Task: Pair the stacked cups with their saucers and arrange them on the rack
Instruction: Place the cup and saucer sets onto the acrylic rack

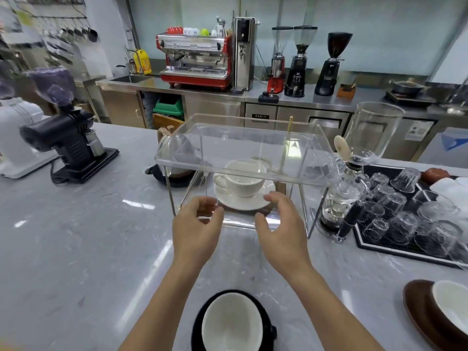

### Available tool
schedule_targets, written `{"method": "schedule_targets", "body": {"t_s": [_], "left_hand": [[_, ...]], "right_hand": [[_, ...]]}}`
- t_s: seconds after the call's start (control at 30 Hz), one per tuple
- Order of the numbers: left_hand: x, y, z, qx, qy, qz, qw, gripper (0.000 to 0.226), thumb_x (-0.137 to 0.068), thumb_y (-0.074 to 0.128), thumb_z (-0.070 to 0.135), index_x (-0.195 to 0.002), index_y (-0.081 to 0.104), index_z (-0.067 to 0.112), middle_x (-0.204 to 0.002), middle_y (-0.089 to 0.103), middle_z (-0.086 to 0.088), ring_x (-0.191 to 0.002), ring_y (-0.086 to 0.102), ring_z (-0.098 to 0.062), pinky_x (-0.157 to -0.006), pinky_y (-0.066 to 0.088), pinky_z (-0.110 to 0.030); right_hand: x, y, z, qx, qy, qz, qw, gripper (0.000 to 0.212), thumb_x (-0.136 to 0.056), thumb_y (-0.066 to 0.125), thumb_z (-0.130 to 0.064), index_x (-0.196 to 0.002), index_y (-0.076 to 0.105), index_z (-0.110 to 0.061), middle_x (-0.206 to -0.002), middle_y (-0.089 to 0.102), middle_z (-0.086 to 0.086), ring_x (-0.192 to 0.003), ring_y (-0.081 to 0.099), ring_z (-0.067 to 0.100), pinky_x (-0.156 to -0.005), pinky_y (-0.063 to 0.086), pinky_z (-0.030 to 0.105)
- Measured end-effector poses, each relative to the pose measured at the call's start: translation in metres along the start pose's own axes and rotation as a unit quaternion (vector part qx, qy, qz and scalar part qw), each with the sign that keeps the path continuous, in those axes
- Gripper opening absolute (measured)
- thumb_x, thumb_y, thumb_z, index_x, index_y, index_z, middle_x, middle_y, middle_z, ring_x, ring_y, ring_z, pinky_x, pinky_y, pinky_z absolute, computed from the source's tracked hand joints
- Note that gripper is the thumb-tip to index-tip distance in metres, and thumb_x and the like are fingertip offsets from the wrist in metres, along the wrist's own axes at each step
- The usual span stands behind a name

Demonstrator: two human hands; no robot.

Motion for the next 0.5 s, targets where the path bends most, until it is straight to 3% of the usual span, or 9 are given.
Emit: {"method": "schedule_targets", "body": {"t_s": [0.1,0.17,0.37,0.5], "left_hand": [[0.025,-0.010,-0.003,-0.002,-0.008,-0.014,1.000,0.022,-0.085,0.074,0.015,-0.084,0.069,0.037,-0.077,0.074,0.014,-0.073,0.066,0.008,-0.064,0.050,-0.006],[0.037,-0.017,-0.008,0.007,-0.020,-0.020,1.000,0.018,-0.085,0.074,0.014,-0.086,0.072,0.032,-0.081,0.074,0.022,-0.072,0.067,0.006,-0.064,0.049,-0.005],[0.073,-0.033,-0.034,0.013,-0.068,-0.041,0.997,0.019,-0.085,0.075,0.012,-0.087,0.073,0.031,-0.081,0.073,0.024,-0.070,0.067,0.005,-0.062,0.048,-0.004],[0.093,-0.043,-0.054,-0.018,-0.098,-0.054,0.994,0.017,-0.085,0.076,0.013,-0.087,0.074,0.029,-0.076,0.074,0.010,-0.070,0.066,0.005,-0.062,0.049,-0.007]], "right_hand": [[0.023,-0.007,0.000,-0.022,-0.001,-0.028,0.999,0.032,-0.087,0.065,-0.010,-0.118,0.064,-0.021,-0.124,0.058,-0.017,-0.114,0.051,-0.010,-0.099,0.038,0.008],[0.035,-0.012,0.002,-0.037,0.008,-0.042,0.998,0.029,-0.088,0.065,-0.010,-0.115,0.065,-0.021,-0.123,0.060,-0.015,-0.116,0.055,-0.001,-0.100,0.044,0.019],[0.073,-0.030,0.023,-0.040,0.057,-0.066,0.995,0.030,-0.089,0.067,-0.012,-0.101,0.063,-0.040,-0.109,0.064,-0.021,-0.106,0.059,-0.005,-0.090,0.045,0.013],[0.095,-0.033,0.041,-0.037,0.108,-0.078,0.990,0.030,-0.089,0.069,-0.017,-0.097,0.061,-0.045,-0.106,0.065,-0.018,-0.100,0.063,0.000,-0.086,0.049,0.017]]}}
Point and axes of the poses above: each hand's wrist, its own x-axis away from the middle knuckle, its own y-axis out of the palm, z = x × y, the point moved 3 cm from there along -x, towards the middle knuckle
